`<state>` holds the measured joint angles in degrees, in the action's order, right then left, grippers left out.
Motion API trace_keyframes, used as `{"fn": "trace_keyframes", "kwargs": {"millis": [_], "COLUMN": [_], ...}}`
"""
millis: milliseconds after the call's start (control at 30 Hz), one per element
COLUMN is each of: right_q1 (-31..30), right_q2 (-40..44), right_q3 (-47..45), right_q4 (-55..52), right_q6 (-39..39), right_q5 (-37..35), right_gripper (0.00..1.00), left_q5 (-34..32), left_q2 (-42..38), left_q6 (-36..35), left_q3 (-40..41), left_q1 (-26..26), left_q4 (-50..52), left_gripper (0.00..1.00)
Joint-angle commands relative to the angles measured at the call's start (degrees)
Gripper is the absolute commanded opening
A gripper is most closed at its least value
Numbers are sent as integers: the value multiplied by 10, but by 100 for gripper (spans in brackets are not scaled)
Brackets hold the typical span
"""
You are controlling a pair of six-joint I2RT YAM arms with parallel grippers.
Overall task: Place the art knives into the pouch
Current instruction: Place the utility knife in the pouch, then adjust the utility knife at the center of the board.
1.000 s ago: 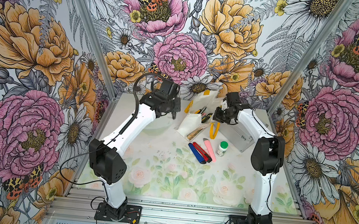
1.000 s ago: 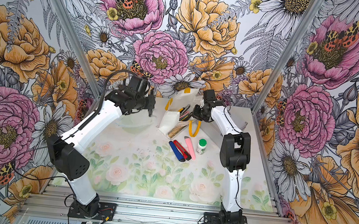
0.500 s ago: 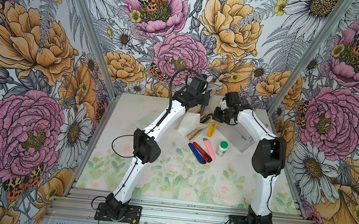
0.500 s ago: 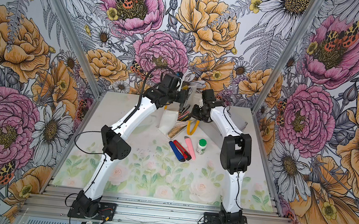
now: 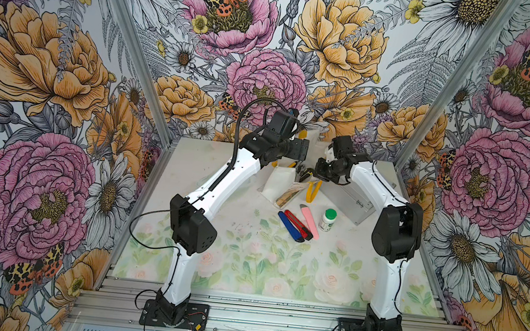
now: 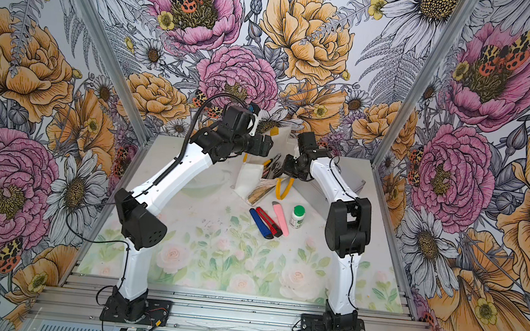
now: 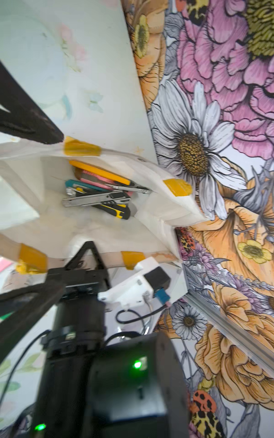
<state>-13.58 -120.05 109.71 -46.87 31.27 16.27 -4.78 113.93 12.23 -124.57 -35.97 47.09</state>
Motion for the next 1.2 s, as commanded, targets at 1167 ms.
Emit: {"fn": "trace_keyframes", "kwargs": {"millis": [1167], "right_q1": [28], "right_q2": [-55], "right_q3": [63], "right_q4": [68], "right_q6": [26], "right_q5": [26], "right_gripper": [0], "left_q5": [-81], "left_q2": [45], "left_q6": [216], "left_q3": [313], "left_q1": [-162], "left_q4": [15], "left_gripper": [98]}}
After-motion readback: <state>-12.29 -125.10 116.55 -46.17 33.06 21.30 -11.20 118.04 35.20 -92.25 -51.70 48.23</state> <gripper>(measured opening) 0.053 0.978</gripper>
